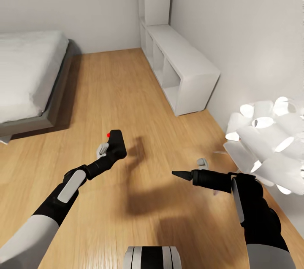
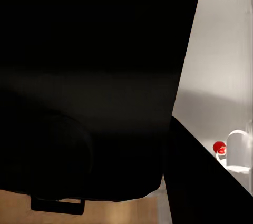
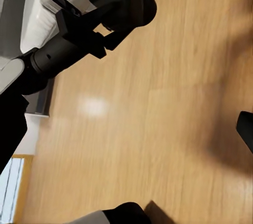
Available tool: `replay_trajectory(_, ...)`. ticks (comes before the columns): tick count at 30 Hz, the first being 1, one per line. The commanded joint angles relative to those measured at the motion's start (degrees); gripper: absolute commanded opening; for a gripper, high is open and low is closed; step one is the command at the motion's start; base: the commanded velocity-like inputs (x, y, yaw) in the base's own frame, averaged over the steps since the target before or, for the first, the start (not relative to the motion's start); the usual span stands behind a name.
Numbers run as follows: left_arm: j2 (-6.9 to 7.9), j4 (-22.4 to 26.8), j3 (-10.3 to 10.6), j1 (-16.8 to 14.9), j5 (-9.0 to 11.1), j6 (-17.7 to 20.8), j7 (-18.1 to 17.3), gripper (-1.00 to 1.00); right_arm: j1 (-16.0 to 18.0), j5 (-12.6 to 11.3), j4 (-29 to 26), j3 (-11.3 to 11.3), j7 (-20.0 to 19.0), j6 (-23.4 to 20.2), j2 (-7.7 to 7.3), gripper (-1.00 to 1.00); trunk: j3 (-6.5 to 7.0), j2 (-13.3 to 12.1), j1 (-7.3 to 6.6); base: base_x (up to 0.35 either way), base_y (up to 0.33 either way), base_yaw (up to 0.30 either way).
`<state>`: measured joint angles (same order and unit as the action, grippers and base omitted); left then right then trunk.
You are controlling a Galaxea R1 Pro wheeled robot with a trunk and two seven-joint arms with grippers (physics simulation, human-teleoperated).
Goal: Attach the digital camera to the camera tripod in the bedroom.
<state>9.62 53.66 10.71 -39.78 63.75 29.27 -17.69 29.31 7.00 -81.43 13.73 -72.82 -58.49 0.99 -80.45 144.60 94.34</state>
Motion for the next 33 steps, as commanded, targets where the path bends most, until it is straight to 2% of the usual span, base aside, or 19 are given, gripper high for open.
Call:
replay_trajectory(1,0.05,-0.11,0.10,-0.03,0.29,0.17,-0.15,-1.00,0.05,0.62,-0.05,0.15,-0.60,-0.43,0.07,1.00,0.19,0.00,-0.03,0.000,0.000,0.000)
replay_trajectory(33,-0.14,-1.69,-0.04,-0.03,0.70,0.05,-0.02,-1.00,0.05,0.57,-1.25,-0.02,-0.57,-0.40,0.16,1.00,7.28,-0.43,-0.86,0.000,0.000,0.000)
